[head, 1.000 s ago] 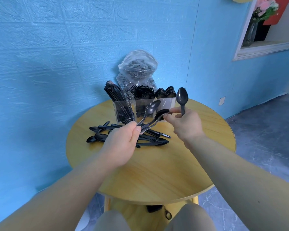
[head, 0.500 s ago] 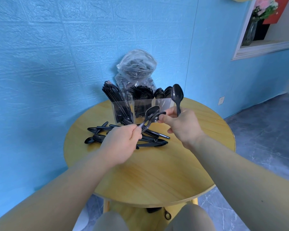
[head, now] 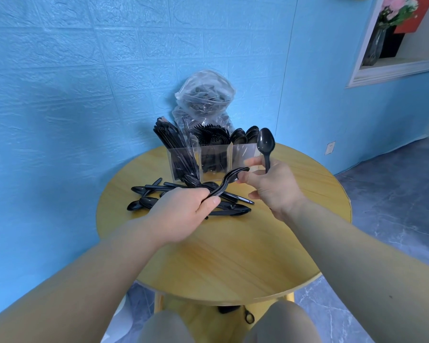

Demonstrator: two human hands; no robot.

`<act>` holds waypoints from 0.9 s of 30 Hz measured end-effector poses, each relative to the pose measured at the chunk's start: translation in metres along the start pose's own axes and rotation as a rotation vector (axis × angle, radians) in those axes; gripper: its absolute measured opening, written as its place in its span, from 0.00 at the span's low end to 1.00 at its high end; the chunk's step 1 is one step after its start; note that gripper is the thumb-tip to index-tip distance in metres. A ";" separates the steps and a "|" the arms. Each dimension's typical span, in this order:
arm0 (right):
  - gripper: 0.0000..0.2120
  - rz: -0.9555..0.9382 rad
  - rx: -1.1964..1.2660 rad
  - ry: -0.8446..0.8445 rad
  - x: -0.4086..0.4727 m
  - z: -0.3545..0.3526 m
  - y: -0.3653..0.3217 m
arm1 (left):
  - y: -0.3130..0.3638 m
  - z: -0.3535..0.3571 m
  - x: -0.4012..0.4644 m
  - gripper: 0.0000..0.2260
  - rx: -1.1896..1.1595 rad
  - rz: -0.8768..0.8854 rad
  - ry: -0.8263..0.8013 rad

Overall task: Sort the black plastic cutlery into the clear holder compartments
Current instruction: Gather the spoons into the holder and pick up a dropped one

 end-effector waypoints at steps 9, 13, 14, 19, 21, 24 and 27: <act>0.09 -0.040 -0.093 -0.042 -0.001 -0.003 0.003 | -0.001 0.004 0.004 0.15 0.014 -0.067 0.054; 0.25 -0.016 -0.187 0.034 0.001 -0.010 0.003 | -0.003 0.001 0.003 0.16 0.036 -0.098 0.113; 0.28 -0.012 -0.184 0.046 0.001 -0.011 0.004 | -0.003 0.000 0.002 0.16 0.036 -0.104 0.118; 0.13 -0.045 -0.102 0.085 0.001 -0.013 0.000 | -0.002 0.001 0.001 0.15 0.072 -0.104 0.145; 0.13 -0.009 -0.040 0.063 0.002 -0.014 -0.003 | -0.002 0.001 0.004 0.13 0.086 -0.093 0.158; 0.09 0.014 -0.001 0.031 -0.001 -0.012 -0.009 | -0.003 -0.001 0.006 0.13 0.103 -0.105 0.150; 0.11 -0.032 -0.116 0.083 -0.003 -0.010 -0.010 | 0.000 -0.002 0.007 0.13 0.101 -0.140 0.160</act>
Point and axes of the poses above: each hand's wrist, its own x-axis towards the middle knuckle, its own z-axis out of the palm, y = z × x, the point moved 1 cm from there along x, towards the middle knuckle, and after that the axes turned 5 degrees about z, right-handed, at the moved point
